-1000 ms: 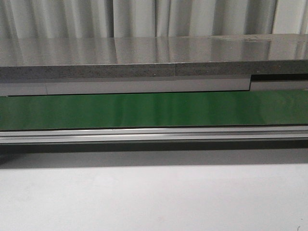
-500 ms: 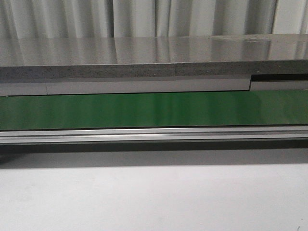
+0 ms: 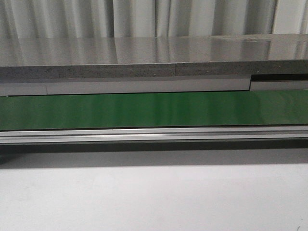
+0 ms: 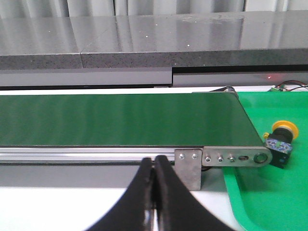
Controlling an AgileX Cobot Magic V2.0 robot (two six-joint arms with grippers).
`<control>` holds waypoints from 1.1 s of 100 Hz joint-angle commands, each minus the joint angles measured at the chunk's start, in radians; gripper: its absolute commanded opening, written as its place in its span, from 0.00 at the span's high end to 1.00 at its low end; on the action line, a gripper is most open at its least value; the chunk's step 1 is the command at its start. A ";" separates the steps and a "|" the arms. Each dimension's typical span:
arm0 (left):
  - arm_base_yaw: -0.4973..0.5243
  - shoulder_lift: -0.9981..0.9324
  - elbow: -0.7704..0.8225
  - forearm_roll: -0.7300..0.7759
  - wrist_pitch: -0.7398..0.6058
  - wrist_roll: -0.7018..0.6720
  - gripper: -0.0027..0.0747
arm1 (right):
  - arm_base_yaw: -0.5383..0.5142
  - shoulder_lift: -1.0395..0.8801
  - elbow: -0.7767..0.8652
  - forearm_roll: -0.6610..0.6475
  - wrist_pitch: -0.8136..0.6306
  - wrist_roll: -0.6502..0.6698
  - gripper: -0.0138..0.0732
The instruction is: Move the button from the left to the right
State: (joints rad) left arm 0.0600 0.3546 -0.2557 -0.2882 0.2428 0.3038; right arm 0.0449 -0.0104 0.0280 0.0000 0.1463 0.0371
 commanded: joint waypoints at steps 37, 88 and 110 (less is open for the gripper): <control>-0.015 -0.130 0.004 0.372 -0.110 -0.427 0.99 | 0.000 -0.021 -0.015 -0.009 -0.084 -0.003 0.92; -0.065 -0.392 0.242 0.373 -0.125 -0.427 0.99 | 0.000 -0.021 -0.015 -0.009 -0.084 -0.003 0.92; -0.063 -0.392 0.303 0.370 -0.251 -0.427 0.99 | 0.000 -0.021 -0.015 -0.009 -0.084 -0.003 0.92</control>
State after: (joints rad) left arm 0.0023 -0.0039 -0.0061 0.0842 0.1386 -0.1147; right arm 0.0449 -0.0104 0.0280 0.0000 0.1442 0.0390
